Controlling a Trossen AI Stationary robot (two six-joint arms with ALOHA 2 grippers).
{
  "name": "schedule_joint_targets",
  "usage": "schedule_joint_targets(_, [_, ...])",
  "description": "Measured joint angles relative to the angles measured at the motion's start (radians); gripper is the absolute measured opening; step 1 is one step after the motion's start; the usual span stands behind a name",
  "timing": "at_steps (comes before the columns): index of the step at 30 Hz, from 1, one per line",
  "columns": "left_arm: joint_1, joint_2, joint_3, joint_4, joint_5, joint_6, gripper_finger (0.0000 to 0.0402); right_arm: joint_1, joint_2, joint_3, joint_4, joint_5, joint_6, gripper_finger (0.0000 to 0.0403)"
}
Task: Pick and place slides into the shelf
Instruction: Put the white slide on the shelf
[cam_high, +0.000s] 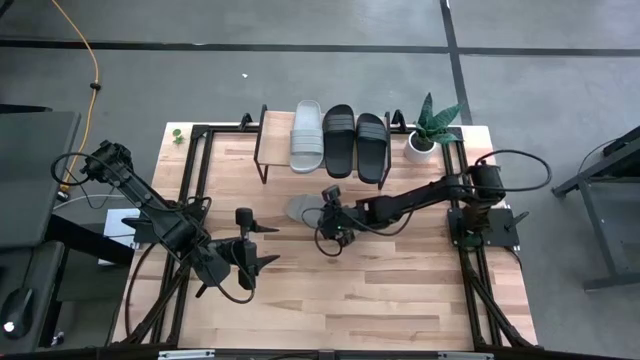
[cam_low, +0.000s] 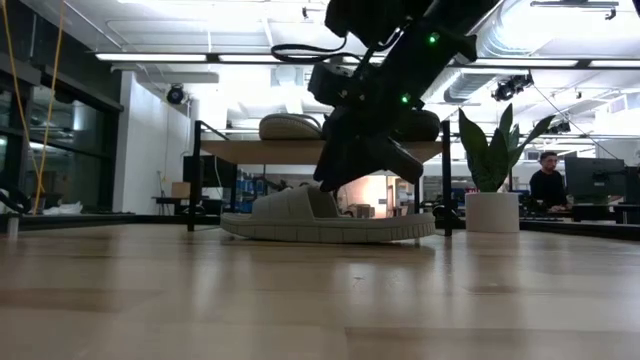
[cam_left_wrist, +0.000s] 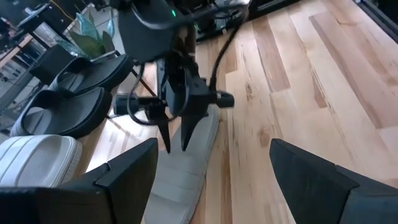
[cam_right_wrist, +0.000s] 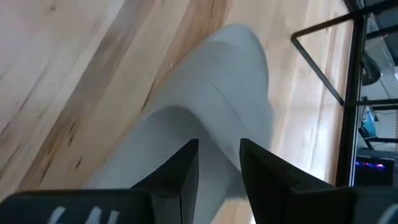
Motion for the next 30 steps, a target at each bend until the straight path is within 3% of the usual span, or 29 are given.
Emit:
schedule_joint_targets(20, [0.000, 0.000, 0.000, 0.010, 0.000, 0.008, 0.0298, 0.000, 0.071, 0.001, 0.146, 0.063, -0.026, 0.0105])
schedule_joint_targets(30, [0.000, 0.000, 0.000, 0.010, 0.000, 0.008, 0.0298, 0.000, 0.071, 0.001, 0.144, 0.027, 0.001, 0.0007])
